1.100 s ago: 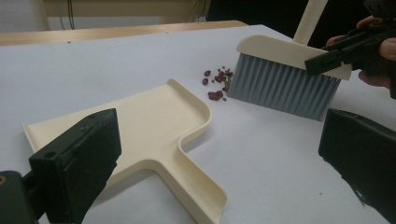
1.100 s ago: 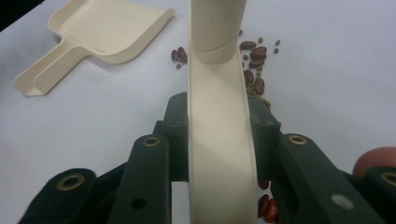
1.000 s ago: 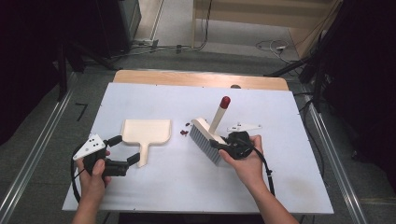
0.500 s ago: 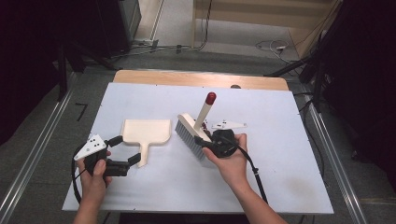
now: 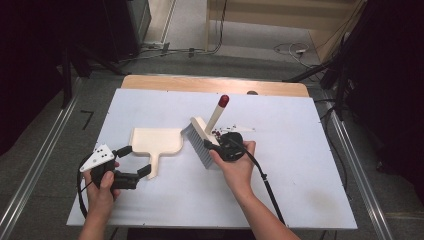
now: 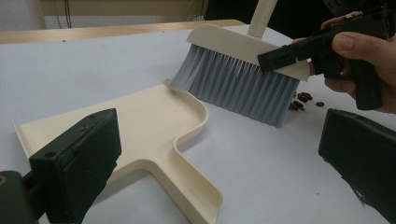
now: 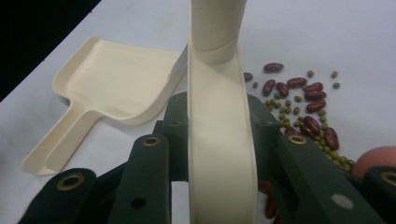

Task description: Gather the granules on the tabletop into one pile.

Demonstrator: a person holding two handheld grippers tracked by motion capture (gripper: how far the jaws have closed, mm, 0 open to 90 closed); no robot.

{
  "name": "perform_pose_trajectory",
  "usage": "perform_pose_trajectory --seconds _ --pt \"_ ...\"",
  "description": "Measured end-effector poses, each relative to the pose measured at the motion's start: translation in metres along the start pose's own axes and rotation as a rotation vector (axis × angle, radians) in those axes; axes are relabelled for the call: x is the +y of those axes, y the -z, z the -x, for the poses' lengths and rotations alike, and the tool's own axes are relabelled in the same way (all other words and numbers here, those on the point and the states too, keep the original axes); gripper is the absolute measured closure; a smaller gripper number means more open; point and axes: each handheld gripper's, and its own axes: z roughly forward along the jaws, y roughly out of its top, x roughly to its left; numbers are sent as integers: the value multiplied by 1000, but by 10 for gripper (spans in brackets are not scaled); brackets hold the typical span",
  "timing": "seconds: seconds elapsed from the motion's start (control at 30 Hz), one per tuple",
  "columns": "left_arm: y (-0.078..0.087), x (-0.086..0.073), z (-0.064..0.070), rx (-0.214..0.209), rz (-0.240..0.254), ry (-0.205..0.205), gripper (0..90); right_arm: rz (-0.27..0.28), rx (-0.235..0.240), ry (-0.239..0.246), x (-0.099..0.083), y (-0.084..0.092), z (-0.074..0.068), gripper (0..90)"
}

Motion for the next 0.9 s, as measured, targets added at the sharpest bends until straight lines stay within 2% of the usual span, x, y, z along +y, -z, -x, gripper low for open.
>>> perform_pose_trajectory --seconds 0.33,0.73,0.9 --pt "-1 0 1 -1 -2 -2 0 5 -32 -43 -4 12 26 653" --pt "-1 0 1 -2 -4 -3 0 41 -97 -98 -12 40 59 653" --pt "-3 0 2 -3 -4 -4 0 69 -68 -122 -11 48 62 654"
